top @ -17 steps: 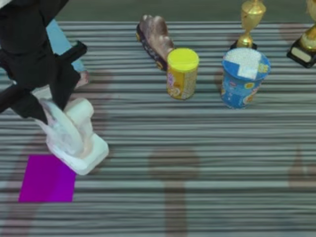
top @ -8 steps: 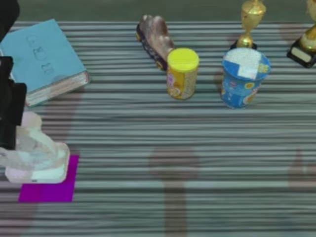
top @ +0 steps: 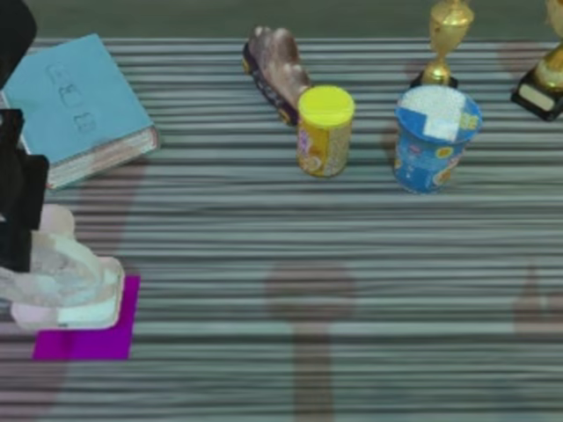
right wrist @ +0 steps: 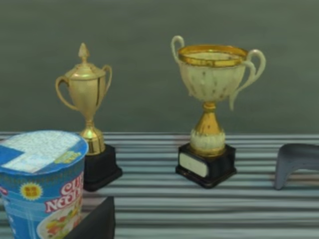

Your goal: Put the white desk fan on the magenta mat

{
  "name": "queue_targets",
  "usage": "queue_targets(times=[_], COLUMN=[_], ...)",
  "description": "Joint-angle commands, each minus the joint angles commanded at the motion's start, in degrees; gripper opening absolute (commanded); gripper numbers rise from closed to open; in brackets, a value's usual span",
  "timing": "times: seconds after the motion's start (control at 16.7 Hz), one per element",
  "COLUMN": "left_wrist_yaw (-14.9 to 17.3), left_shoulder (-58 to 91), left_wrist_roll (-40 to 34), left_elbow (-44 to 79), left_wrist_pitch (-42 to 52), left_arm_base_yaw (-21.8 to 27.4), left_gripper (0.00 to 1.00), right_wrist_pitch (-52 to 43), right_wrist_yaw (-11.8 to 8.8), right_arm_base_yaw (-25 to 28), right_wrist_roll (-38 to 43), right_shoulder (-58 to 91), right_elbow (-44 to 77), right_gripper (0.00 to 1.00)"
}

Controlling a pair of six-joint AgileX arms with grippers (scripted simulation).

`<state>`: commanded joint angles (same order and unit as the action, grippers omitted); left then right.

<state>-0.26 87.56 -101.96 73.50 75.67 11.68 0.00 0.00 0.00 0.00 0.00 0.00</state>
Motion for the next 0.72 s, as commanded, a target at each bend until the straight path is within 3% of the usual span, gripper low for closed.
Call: queue_targets(times=[0.42, 0.72], left_wrist_yaw=[0.0, 0.0], left_shoulder=[0.7, 0.7], left_wrist_roll=[0.0, 0.0], left_elbow=[-4.9, -4.9], left_wrist_pitch=[-5.6, -5.6], left_arm_base_yaw=[-0.2, -0.2], left_gripper=[0.0, 0.38], right_wrist_pitch=[0.0, 0.0], right_wrist_yaw=[0.0, 0.0], right_arm_base_yaw=[0.0, 0.0], right_wrist_roll=[0.0, 0.0], right_shoulder=[0.0, 0.0], right_elbow=[0.0, 0.0], right_gripper=[1.0, 1.0])
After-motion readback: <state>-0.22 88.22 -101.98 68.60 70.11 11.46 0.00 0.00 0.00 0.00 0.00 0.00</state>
